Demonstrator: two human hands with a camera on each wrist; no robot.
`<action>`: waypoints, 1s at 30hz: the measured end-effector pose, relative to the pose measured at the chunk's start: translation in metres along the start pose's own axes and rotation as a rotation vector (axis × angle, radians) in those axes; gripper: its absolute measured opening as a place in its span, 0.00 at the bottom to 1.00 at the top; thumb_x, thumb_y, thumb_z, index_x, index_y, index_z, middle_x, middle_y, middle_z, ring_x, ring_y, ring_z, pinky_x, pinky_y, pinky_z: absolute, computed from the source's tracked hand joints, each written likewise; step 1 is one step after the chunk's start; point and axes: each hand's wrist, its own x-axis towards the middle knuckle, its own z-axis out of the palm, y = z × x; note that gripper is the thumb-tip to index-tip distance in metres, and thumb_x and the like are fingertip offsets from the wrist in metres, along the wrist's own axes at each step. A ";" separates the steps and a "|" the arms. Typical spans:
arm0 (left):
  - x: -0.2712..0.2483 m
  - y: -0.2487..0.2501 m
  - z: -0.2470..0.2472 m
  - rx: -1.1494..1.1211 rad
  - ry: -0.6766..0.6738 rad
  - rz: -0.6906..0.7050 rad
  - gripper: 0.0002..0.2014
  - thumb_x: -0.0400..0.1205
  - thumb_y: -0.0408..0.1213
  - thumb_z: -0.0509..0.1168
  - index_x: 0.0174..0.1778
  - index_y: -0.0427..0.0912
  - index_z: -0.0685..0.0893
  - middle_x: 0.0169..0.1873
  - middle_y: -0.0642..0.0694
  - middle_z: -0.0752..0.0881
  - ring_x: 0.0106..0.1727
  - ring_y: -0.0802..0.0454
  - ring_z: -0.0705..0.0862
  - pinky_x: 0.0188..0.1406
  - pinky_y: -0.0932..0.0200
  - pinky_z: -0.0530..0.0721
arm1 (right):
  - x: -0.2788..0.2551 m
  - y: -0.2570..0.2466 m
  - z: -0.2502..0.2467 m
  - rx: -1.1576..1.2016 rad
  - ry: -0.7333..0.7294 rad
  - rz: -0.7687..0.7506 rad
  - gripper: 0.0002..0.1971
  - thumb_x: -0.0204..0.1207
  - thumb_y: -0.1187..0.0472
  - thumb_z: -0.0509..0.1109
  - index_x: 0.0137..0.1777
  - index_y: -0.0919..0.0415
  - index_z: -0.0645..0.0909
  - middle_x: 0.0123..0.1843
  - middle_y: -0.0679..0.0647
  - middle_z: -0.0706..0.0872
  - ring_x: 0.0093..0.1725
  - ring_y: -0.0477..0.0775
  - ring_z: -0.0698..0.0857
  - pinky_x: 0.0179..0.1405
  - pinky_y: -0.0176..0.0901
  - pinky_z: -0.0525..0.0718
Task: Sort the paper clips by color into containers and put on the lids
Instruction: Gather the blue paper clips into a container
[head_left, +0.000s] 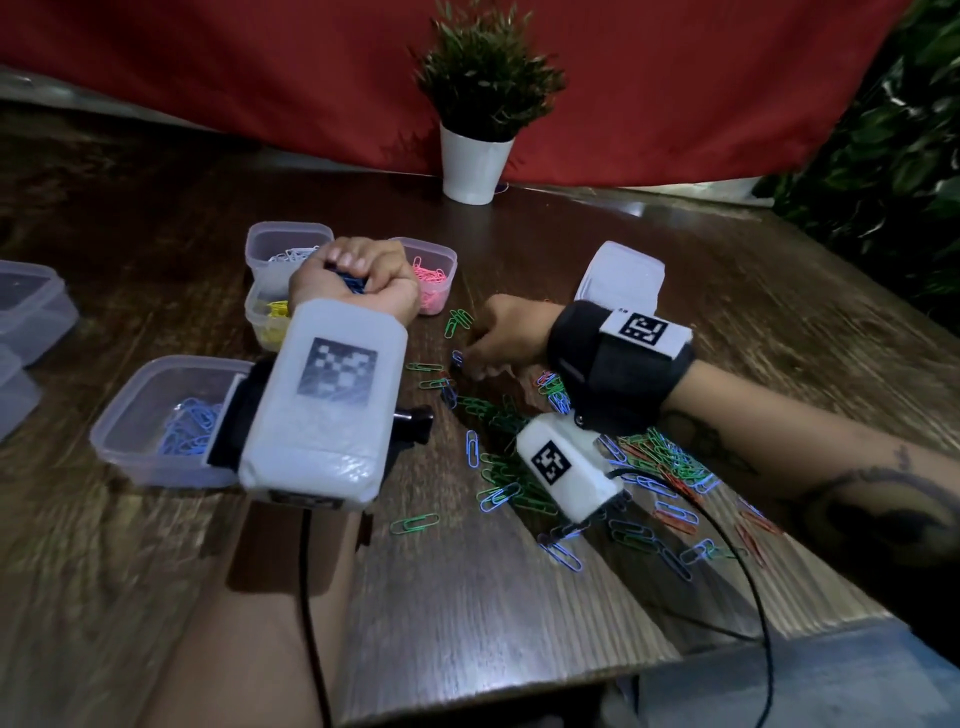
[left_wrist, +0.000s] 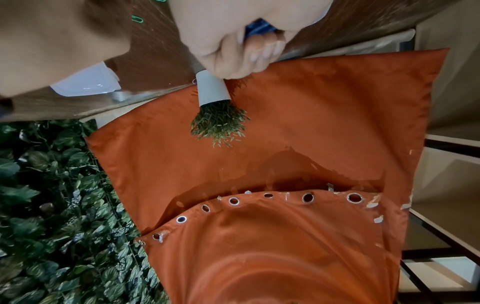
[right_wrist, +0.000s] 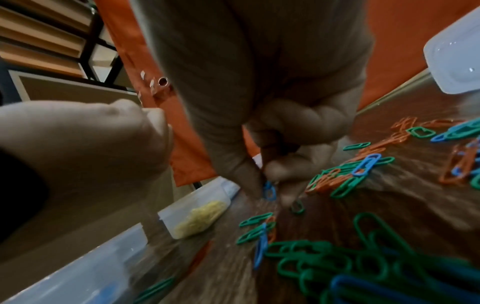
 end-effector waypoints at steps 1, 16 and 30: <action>0.000 0.000 0.001 -0.001 0.001 -0.004 0.14 0.63 0.28 0.53 0.10 0.37 0.63 0.08 0.47 0.62 0.06 0.53 0.61 0.04 0.72 0.53 | -0.001 -0.001 0.002 0.027 0.004 -0.009 0.09 0.70 0.69 0.69 0.29 0.62 0.79 0.24 0.52 0.76 0.22 0.48 0.72 0.20 0.33 0.71; -0.002 0.001 0.002 -0.026 -0.028 -0.046 0.17 0.67 0.28 0.53 0.11 0.37 0.64 0.09 0.48 0.63 0.06 0.53 0.61 0.03 0.70 0.54 | -0.001 -0.023 0.024 -0.227 0.121 -0.026 0.16 0.70 0.63 0.76 0.56 0.68 0.82 0.51 0.62 0.84 0.45 0.58 0.81 0.39 0.39 0.74; 0.006 0.008 -0.001 -0.098 -0.032 -0.009 0.10 0.62 0.26 0.52 0.14 0.38 0.64 0.09 0.47 0.63 0.06 0.53 0.62 0.03 0.71 0.53 | -0.003 -0.003 0.015 0.166 0.073 -0.004 0.03 0.69 0.70 0.73 0.39 0.64 0.82 0.24 0.52 0.79 0.21 0.46 0.76 0.18 0.34 0.74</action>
